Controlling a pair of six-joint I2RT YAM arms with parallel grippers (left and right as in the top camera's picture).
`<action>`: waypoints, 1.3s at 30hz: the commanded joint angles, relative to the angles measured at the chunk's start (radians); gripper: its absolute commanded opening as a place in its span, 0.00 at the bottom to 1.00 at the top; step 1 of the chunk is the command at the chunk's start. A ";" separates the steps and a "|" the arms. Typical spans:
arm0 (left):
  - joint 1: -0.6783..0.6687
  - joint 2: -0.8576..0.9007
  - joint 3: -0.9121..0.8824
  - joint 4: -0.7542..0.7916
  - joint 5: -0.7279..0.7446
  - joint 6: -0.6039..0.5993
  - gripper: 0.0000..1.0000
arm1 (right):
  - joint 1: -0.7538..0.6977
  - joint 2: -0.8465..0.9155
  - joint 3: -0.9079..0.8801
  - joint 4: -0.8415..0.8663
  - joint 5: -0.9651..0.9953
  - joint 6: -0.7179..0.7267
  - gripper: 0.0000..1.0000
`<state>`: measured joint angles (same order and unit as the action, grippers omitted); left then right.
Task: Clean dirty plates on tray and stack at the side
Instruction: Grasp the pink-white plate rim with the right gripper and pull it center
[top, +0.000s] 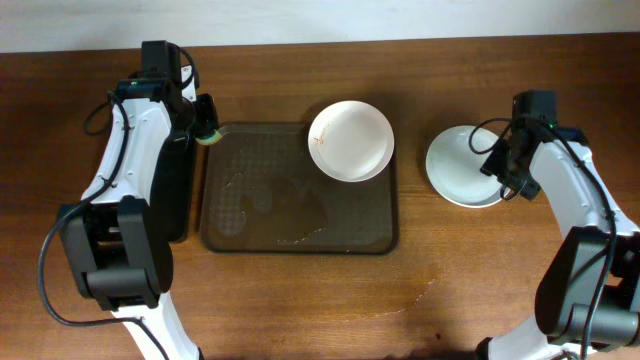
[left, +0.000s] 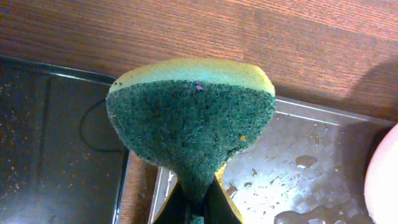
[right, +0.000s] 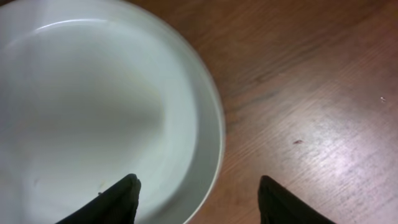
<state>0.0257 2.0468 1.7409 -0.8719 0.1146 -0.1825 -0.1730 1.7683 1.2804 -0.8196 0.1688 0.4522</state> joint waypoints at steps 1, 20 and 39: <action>0.003 0.007 0.008 0.002 -0.007 0.009 0.01 | 0.074 -0.006 0.151 -0.035 -0.152 -0.059 0.63; 0.002 0.007 0.008 -0.004 -0.007 0.009 0.01 | 0.507 0.303 0.194 0.062 -0.162 0.317 0.26; 0.002 0.007 0.008 -0.005 -0.007 0.009 0.02 | 0.623 0.360 0.367 -0.040 -0.361 0.018 0.64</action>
<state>0.0257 2.0468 1.7409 -0.8757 0.1146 -0.1825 0.4721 2.1162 1.5688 -0.8631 -0.1791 0.6071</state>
